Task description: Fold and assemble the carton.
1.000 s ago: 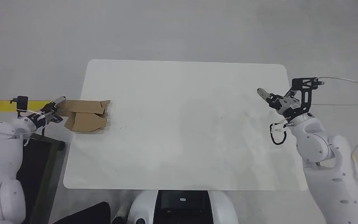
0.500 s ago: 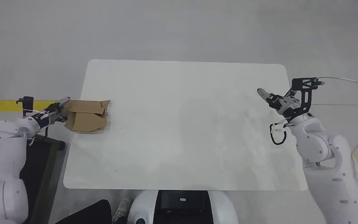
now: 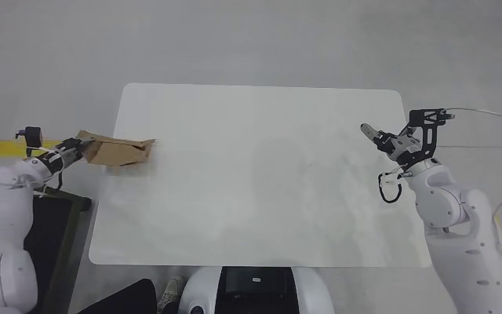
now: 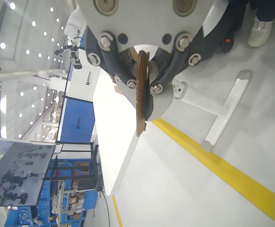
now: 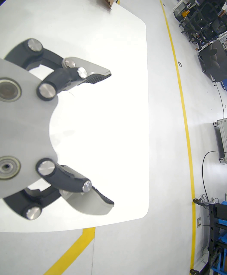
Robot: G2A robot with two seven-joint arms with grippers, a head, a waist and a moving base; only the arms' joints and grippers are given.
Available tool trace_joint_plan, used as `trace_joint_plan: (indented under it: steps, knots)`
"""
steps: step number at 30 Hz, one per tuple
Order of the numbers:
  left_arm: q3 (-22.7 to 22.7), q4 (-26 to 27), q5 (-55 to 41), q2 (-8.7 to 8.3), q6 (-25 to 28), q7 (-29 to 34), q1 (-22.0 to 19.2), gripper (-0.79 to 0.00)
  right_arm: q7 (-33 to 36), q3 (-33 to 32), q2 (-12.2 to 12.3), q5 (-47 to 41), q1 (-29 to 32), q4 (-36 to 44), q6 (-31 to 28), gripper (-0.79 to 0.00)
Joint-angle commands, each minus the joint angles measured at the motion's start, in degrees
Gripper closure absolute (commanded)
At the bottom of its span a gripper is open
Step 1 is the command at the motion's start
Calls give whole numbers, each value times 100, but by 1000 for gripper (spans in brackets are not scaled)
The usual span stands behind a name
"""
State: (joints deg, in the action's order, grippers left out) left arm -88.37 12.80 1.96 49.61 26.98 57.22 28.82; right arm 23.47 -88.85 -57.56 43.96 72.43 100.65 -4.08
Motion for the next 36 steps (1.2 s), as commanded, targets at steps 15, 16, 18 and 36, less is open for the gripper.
trace_joint_plan:
  steps: [15,16,18,36]
  knots:
    - [-51,642,-1061,145,114,601,-623,0,0,0,0,0,0,0,0,-785]
    - [-4,699,-1090,180,99,618,-670,0,0,0,0,0,0,0,0,-785]
    - [101,790,-1150,262,44,573,-762,0,0,0,0,0,0,0,0,-785]
    - [1560,1974,-1858,1216,-405,66,-1299,0,0,0,0,0,0,0,0,-785]
